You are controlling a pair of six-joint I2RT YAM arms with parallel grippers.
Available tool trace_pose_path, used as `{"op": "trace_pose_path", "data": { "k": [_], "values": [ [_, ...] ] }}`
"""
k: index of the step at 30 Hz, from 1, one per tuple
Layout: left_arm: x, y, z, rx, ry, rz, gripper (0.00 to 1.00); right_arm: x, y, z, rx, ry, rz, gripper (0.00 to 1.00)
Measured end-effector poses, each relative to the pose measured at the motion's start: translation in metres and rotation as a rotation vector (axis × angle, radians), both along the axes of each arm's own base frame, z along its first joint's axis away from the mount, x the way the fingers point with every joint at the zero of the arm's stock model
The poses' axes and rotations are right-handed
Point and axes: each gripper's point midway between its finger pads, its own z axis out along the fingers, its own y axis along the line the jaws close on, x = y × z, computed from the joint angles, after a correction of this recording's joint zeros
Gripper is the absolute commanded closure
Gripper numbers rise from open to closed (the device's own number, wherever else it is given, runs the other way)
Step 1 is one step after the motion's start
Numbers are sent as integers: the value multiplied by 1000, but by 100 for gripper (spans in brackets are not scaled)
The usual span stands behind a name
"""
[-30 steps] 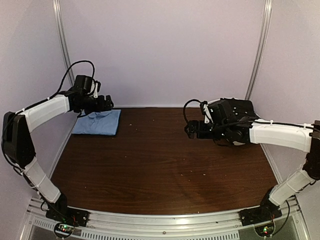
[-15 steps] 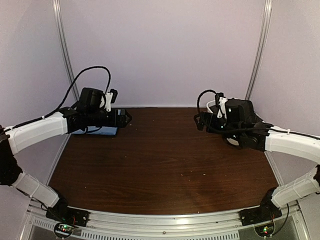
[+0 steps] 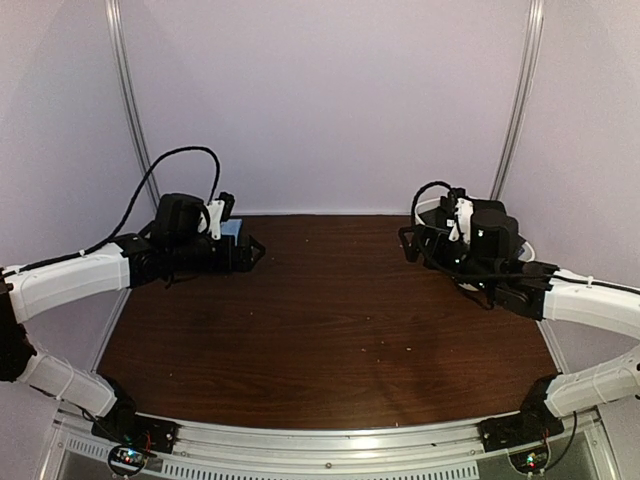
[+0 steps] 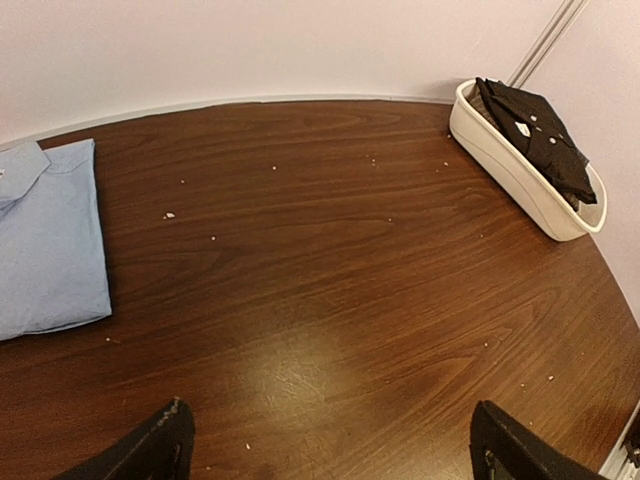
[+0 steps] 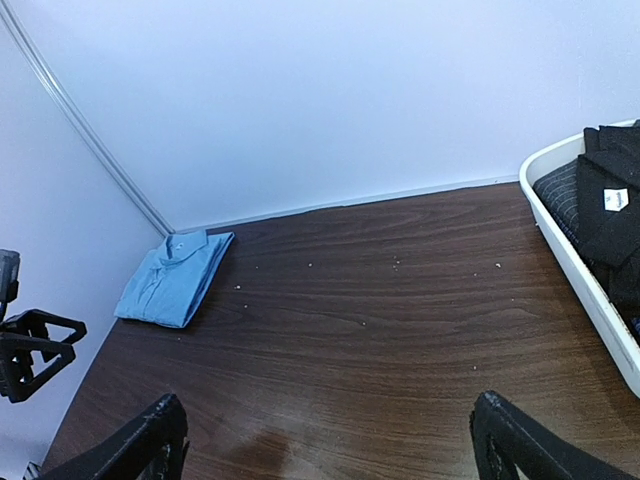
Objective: Fold and stack the long sleeve shirts
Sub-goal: Reset both arms
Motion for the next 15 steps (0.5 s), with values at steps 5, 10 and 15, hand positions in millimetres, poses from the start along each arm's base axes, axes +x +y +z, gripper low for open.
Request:
{"op": "trace_pose_path", "data": {
  "k": [5, 10, 15],
  "values": [
    [1, -1, 2, -4, -7, -1, 2, 1, 1, 6, 16, -19, 0, 0],
    [1, -1, 2, -6, -9, -1, 2, 1, 1, 9, 26, -30, 0, 0],
    [1, -2, 2, -8, -8, -4, 2, 1, 0, 14, 33, -41, -3, 0]
  ]
}}
